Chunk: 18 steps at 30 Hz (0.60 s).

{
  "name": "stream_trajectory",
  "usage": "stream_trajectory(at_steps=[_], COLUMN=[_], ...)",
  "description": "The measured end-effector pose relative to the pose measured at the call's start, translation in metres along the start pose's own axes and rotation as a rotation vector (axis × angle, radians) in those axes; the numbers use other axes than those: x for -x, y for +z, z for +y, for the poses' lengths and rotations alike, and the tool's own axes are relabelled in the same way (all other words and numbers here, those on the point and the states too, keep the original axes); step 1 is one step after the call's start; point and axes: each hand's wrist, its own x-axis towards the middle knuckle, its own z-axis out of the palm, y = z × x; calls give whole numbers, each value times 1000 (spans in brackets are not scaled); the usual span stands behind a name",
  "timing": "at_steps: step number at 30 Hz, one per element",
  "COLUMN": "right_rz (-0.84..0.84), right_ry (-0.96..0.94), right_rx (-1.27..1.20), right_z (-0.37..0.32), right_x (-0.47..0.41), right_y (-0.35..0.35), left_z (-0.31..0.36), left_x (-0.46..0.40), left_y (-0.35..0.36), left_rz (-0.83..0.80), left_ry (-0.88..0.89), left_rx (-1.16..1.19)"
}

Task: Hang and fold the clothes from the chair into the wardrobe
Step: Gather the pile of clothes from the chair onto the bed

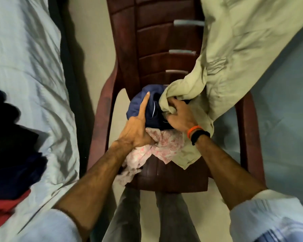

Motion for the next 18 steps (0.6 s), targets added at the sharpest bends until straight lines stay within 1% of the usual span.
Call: stream_trajectory(at_steps=[4, 6, 8, 10, 12, 15, 17, 18], right_rz=[219, 310, 356, 358, 335, 276, 201, 150], right_ry=[-284, -365, -420, -503, -602, -709, -682, -612], right_rx=[145, 232, 271, 306, 309, 248, 124, 17], right_z=[-54, -83, -109, -131, -150, -162, -160, -158], right_x=[27, 42, 52, 62, 71, 78, 80, 79], right_y=[-33, -51, -67, -82, -97, -120, -135, -142], left_z=[43, 68, 88, 106, 120, 140, 150, 153], left_x=[17, 29, 34, 36, 35, 32, 29, 27], left_y=[-53, -79, -96, -110, -122, -133, -137, -139], left_rz=[55, 123, 163, 176, 192, 284, 340, 356], left_ry=[91, 143, 222, 331, 402, 468, 465, 452], left_rx=[-53, -105, -160, -192, -216, -230, -255, -269])
